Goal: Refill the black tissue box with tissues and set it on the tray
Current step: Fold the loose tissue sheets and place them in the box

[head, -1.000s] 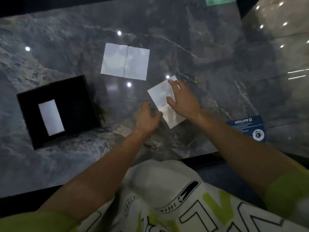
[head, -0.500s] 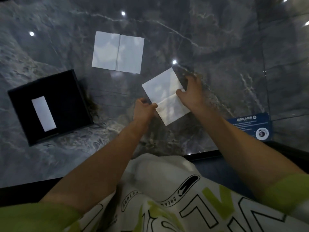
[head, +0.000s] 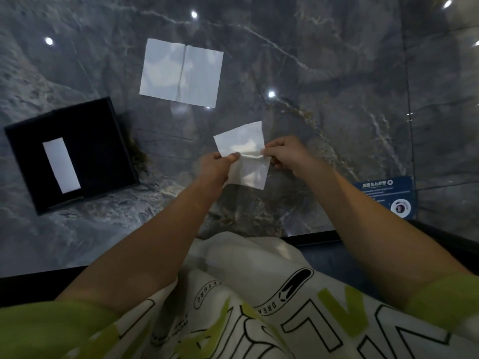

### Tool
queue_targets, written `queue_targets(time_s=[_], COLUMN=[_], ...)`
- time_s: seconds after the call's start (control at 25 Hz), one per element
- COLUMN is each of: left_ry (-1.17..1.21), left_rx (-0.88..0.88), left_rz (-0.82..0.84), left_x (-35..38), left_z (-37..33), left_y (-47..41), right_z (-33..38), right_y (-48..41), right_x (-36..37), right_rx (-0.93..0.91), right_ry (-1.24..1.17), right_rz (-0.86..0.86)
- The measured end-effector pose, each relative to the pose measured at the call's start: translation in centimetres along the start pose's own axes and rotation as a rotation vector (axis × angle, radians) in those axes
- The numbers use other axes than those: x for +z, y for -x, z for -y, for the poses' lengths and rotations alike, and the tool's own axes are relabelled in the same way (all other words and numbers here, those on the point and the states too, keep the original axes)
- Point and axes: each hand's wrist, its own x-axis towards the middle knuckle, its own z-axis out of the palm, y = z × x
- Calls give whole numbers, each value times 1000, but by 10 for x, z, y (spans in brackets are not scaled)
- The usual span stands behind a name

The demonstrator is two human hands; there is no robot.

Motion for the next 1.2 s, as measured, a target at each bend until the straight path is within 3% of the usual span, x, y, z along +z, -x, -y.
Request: queue_targets(time_s=[0.28,0.48,0.72,1.2], left_ry=[50,198,272,313], left_rx=[52,69,236,396], left_rz=[115,203,204,269], left_x=[-36,-65,-107,-296], left_z=[6,7,11,19], left_y=[15,21,28,30], right_z=[-5,10,20,72], right_y=[9,26,50,109], right_x=[16,27,52,211], right_rx=[-153,-155,-212,-320], right_ry=[-19,-213,-314,-279], right_rz=[23,78,278,145])
